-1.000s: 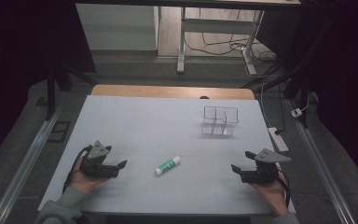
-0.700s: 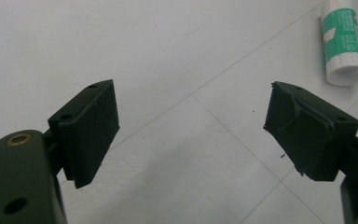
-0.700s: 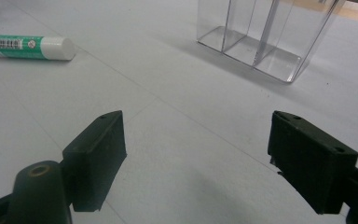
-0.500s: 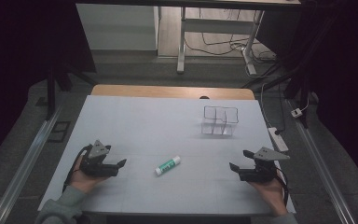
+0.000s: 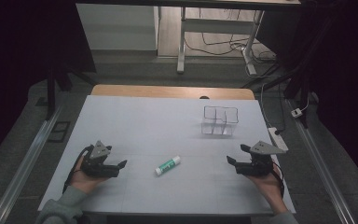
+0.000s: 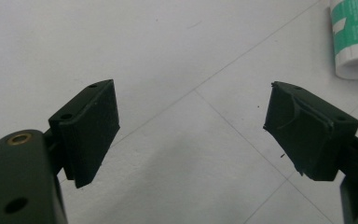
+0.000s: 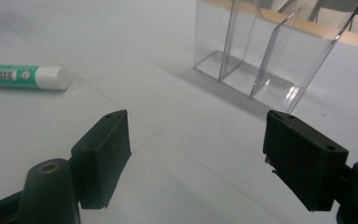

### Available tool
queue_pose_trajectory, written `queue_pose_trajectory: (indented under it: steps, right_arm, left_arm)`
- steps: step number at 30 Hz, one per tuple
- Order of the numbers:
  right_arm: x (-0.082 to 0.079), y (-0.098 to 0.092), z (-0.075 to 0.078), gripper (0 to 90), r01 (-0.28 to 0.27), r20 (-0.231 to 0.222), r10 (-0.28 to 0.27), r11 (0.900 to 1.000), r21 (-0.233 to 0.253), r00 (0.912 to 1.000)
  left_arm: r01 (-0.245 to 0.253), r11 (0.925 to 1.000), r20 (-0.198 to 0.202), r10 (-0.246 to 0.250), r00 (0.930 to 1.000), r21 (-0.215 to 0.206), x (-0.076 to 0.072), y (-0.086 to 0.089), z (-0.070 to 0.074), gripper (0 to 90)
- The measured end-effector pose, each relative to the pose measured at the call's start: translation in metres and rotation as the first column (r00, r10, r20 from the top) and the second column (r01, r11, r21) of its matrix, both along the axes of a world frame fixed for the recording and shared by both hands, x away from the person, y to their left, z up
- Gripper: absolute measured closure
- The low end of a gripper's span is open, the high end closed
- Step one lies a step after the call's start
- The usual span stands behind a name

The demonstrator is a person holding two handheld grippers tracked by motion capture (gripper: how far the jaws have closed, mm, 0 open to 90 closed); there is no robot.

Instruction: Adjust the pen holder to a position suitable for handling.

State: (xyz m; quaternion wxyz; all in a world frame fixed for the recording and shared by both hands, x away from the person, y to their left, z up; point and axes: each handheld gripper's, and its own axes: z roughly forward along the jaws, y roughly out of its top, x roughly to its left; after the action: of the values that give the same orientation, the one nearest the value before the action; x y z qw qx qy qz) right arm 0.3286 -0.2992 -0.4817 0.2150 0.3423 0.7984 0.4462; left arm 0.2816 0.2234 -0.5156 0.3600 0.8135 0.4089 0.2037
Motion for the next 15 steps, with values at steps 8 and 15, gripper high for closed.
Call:
queue_pose_trajectory:
  steps: [8,15]
  right_arm:
    - [0.017,0.005,0.016,22.3,0.025,0.01,-0.025,1.0,0.013,0.9996]
    - [0.033,0.007,0.027,23.0,0.06,0.005,-0.06,0.998,0.012,0.9982]
  left_arm:
    - [-0.009,0.9999,0.007,0.009,0.9999,-0.011,0.0,0.002,0.001,16.7]
    - [-0.003,1.0,0.0,0.003,1.0,-0.002,0.001,0.001,0.0,16.7]
